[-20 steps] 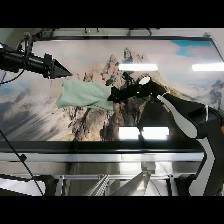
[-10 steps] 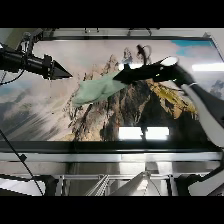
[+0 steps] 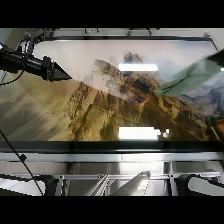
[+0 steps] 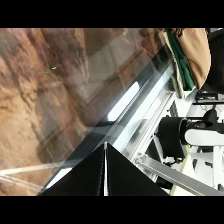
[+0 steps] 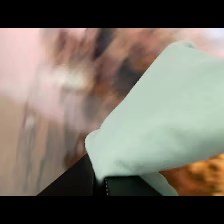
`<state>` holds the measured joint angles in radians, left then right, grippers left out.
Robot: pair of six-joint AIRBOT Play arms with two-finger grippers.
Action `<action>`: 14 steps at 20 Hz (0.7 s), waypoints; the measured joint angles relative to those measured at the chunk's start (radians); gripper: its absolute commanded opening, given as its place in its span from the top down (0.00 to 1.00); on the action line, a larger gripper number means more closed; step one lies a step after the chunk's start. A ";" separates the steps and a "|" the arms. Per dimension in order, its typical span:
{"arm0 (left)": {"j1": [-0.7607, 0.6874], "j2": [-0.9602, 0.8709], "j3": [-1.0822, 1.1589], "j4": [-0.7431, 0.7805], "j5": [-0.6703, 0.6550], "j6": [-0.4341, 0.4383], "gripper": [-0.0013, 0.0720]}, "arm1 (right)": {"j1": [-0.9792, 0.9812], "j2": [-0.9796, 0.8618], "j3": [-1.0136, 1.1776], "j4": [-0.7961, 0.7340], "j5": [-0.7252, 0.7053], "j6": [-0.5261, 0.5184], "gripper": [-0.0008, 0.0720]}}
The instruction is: Fold the shirts.
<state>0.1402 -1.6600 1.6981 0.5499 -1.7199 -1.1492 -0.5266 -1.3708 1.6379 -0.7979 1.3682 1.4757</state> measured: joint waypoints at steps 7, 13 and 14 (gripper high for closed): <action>0.000 0.000 0.000 0.000 -0.006 0.000 0.98 | -0.436 -0.101 0.327 0.076 0.075 0.079 0.97; 0.000 0.000 0.000 0.006 -0.008 0.001 0.98 | -0.666 -0.120 0.427 0.068 0.337 0.192 0.97; -0.001 0.000 0.000 0.006 -0.008 0.002 0.98 | -0.698 -0.110 0.424 0.049 0.367 0.217 0.98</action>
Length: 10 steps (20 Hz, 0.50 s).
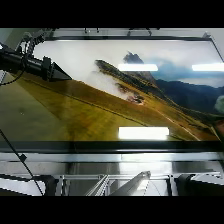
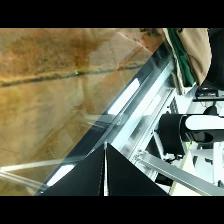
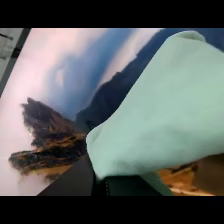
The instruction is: Fold the shirts.
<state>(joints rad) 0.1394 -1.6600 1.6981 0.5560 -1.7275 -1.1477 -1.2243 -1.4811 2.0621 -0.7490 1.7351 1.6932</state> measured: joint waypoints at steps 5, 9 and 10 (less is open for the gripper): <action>-0.001 0.000 0.000 0.001 0.002 0.017 0.98 | -0.118 0.087 -0.066 -0.250 0.081 0.021 0.97; -0.001 -0.002 0.000 0.002 0.002 0.028 0.98 | -0.160 0.132 -0.212 -0.495 0.099 0.001 0.97; -0.001 -0.002 0.000 0.002 0.002 0.031 0.98 | -0.165 0.135 -0.260 -0.547 0.100 0.001 0.97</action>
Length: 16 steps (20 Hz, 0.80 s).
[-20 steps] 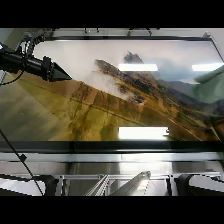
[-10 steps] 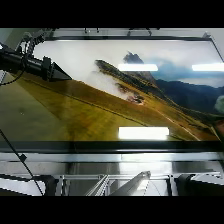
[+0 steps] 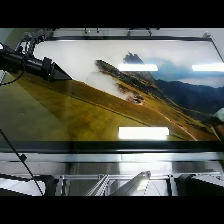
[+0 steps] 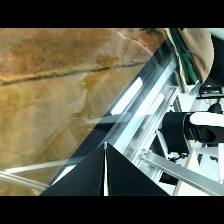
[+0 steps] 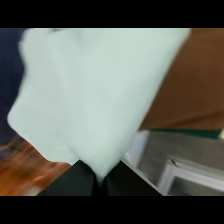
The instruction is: Fold the shirts.
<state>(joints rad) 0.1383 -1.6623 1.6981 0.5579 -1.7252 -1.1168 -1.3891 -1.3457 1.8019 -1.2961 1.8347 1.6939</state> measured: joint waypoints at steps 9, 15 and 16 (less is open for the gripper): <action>-0.004 -0.002 0.000 0.000 0.000 0.001 0.98 | -0.043 -0.029 -0.284 -0.323 0.004 0.043 0.10; -0.012 -0.002 0.000 -0.002 0.007 0.001 0.98 | -0.036 -0.034 -0.300 -0.211 0.004 0.089 0.97; -0.013 -0.002 0.002 -0.003 0.015 0.001 0.98 | -0.021 -0.034 -0.300 -0.119 0.002 0.095 0.97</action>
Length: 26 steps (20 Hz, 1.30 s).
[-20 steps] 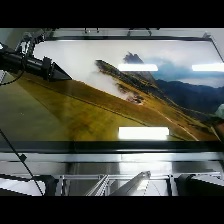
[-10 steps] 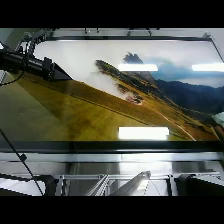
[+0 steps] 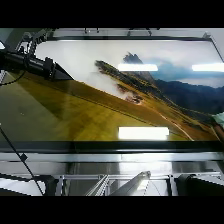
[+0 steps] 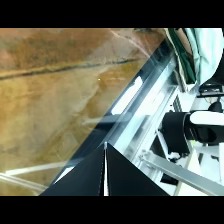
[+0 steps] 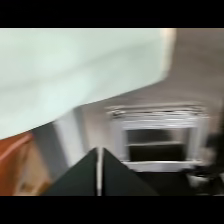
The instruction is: Fold the shirts.
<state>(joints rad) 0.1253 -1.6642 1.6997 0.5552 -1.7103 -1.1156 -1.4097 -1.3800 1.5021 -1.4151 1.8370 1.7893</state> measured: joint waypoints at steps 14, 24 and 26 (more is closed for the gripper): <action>0.048 0.425 -0.587 0.001 0.149 0.098 0.97 | 1.268 0.222 -0.347 0.501 -0.531 -0.161 0.98; 0.142 0.809 -1.187 0.000 0.274 0.216 0.95 | 1.727 0.344 -0.677 0.538 -0.809 -0.187 0.97; 0.156 0.854 -1.205 0.000 0.283 0.220 0.95 | 1.738 0.345 -0.685 0.549 -0.815 -0.190 0.97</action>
<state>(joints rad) 0.2817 -0.8104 0.4950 0.5552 -1.4273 -0.8959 0.3279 -1.0348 0.8169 -0.8665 1.0218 1.5997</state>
